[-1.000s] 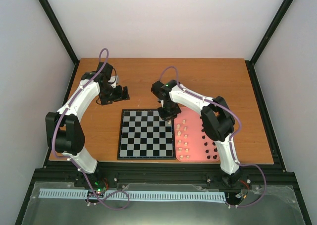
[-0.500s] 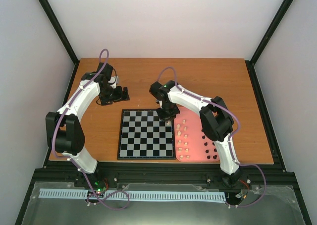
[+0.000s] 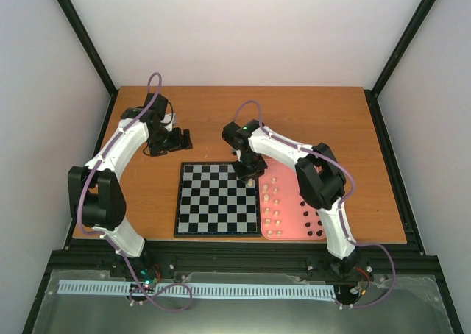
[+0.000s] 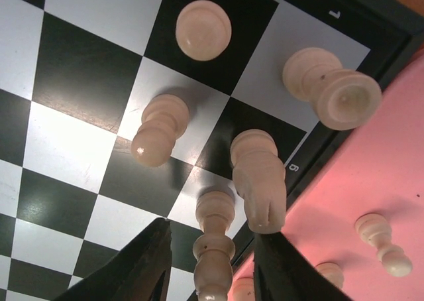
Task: Set up the chess pieces on the board
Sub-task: Place the chess piece on the chessboard, then pick up the chess piece from the storage box.
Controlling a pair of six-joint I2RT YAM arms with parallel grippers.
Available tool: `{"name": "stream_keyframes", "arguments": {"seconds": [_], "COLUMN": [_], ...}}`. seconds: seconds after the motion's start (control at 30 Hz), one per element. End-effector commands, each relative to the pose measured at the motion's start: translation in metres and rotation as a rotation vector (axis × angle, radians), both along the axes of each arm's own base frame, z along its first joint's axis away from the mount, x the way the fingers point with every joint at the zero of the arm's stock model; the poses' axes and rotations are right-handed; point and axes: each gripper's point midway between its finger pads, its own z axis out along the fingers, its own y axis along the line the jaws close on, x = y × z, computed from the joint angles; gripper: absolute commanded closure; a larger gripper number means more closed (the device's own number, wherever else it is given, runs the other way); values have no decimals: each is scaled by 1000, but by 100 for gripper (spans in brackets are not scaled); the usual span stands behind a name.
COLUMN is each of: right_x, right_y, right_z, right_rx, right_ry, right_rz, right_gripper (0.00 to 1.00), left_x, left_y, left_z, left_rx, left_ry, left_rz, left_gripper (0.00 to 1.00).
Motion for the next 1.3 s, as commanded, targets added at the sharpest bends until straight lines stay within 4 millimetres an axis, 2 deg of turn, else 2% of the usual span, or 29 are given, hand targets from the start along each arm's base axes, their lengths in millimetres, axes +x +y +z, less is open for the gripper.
{"name": "stream_keyframes", "arguments": {"seconds": [0.0,0.23,0.33,0.43,0.57,0.67,0.87,0.97,1.1,1.27], "right_x": [5,7,4,-1,-7,-8,-14,-21,-29,-30], "right_y": [4,0,-9,-23,-39,-43,-47,-47,-49,-51], "right_z": [11,50,64,70,64,60,52,48,46,41], "right_rx": [5,28,8,-15,5,40,66,95,109,94], "right_ry": [-36,-95,-116,-125,-88,-67,-32,-10,11,15], "right_rz": [7,4,0,-11,-59,-84,-82,-85,-83,-80], "right_gripper": [61,52,50,48,49,50,52,56,55,55], "left_x": [2,2,3,2,3,2,1,1,0,-1], "left_y": [-3,-3,-3,-2,-3,-2,0,1,2,1], "left_z": [12,11,11,11,11,10,9,10,12,13], "left_rx": [-17,-15,-14,-13,-13,-11,0,7,12,8], "left_ry": [-39,-34,-34,-35,-36,-33,-29,-30,-34,-35], "left_rz": [3,3,3,4,3,5,5,5,7,8], "left_gripper": [0,0,0,0,0,0,0,0,0,0]}}
